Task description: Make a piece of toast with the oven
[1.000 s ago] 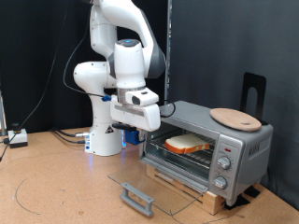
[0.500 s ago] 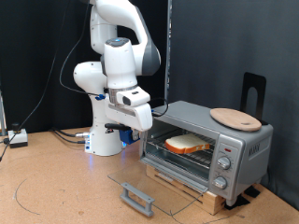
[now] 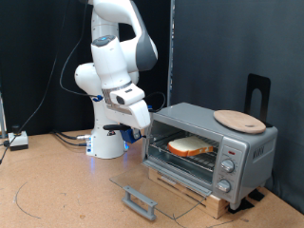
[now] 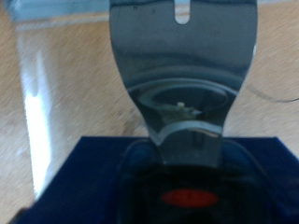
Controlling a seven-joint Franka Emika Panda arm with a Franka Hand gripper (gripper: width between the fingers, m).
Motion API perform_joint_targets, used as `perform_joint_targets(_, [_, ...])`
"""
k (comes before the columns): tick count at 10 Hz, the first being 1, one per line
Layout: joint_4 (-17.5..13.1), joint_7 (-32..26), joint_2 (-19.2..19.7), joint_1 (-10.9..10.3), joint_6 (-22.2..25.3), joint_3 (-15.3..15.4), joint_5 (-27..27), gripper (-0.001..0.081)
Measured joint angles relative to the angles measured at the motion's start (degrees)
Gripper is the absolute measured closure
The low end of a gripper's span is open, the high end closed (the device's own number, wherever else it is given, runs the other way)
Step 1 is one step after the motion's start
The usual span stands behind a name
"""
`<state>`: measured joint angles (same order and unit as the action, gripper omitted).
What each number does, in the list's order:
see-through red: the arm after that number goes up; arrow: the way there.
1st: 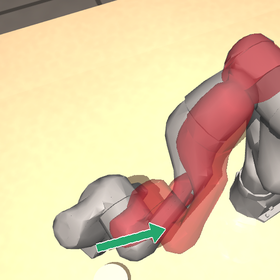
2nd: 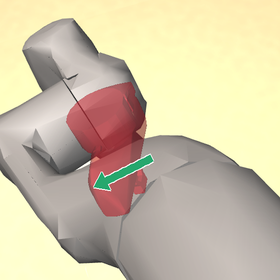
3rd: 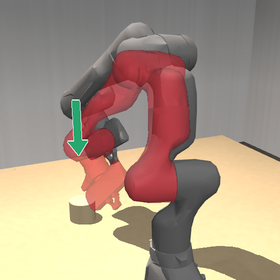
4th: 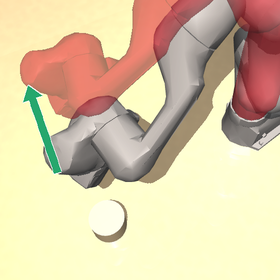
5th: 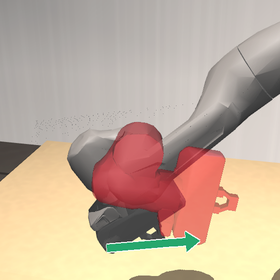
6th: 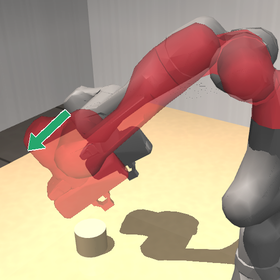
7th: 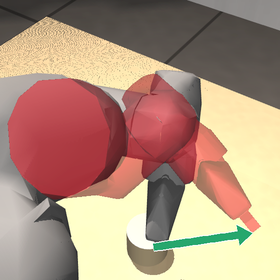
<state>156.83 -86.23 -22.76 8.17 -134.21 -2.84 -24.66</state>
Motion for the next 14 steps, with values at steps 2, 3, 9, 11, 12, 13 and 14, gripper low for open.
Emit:
perform_joint_targets(2, [-1.57, -2.77, -1.84, -0.35, 4.22, -2.29, -4.27, 0.0415])
perform_joint_targets(3, [-2.45, -2.85, -3.01, -0.34, 6.50, -3.11, -4.53, 0.0415])
perform_joint_targets(9, [-3.92, -4.37, -5.24, -1.38, 12.66, -4.23, -9.68, 0.0415])
perform_joint_targets(11, [-4.37, -6.14, -6.23, -4.28, 17.53, -4.17, -15.29, 0.0415])
perform_joint_targets(12, [-4.44, -6.70, -7.06, -5.65, 18.91, -3.77, -16.56, 0.0415])
perform_joint_targets(13, [-4.42, -6.75, -7.92, -6.88, 19.42, -2.91, -16.78, 0.0415])
perform_joint_targets(14, [-4.36, -6.68, -8.75, -7.82, 19.66, -1.61, -16.78, 0.0415])
